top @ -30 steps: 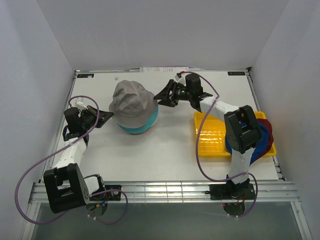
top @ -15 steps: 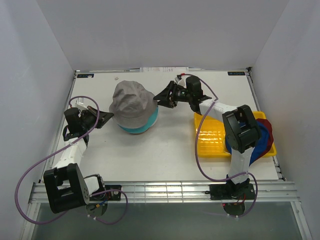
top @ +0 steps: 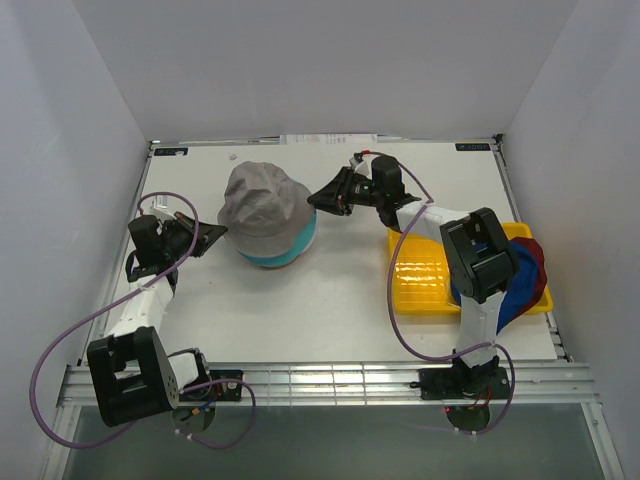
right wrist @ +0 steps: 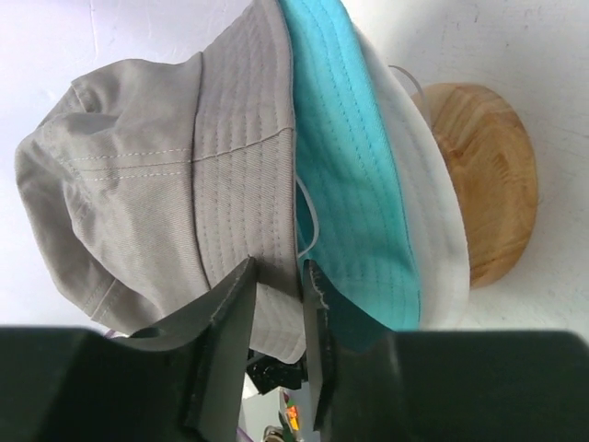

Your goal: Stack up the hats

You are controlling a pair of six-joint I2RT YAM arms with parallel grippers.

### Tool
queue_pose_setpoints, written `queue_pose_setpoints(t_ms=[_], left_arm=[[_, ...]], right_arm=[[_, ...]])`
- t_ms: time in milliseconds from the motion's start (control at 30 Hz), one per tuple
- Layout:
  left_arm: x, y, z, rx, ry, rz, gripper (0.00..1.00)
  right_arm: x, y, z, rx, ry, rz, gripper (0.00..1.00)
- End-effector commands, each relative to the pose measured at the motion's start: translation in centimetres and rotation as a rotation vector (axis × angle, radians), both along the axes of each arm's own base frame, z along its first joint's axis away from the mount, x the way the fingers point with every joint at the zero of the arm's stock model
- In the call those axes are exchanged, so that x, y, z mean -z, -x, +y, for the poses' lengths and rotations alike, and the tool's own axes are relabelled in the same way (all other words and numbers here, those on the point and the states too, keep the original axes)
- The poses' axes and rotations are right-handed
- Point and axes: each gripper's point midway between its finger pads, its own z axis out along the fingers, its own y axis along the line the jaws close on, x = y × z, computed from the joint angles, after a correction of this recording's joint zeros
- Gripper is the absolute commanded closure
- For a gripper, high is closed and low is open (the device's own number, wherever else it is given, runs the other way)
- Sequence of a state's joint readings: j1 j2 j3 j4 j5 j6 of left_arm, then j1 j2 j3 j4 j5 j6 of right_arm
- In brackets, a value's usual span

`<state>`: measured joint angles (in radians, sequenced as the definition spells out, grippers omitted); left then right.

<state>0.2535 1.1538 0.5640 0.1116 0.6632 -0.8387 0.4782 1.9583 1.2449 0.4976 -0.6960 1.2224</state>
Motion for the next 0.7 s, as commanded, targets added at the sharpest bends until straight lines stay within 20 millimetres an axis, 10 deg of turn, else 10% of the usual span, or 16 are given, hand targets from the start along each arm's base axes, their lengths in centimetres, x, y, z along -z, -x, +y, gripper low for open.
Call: queue_pose_setpoints(t_ms=[0,667], left_arm=[[-0.2,-0.3,0.7,-0.022,-0.035,-0.012,1.00],[3.6,-0.3,1.8,-0.059,-0.079,0.100,1.00]], right_arm=[[-0.3,0.2,0.4,-0.017,-0.029,-0.028,0.69],[4.7,-0.2,-0.8,-0.004,0.169,0.011,0.92]])
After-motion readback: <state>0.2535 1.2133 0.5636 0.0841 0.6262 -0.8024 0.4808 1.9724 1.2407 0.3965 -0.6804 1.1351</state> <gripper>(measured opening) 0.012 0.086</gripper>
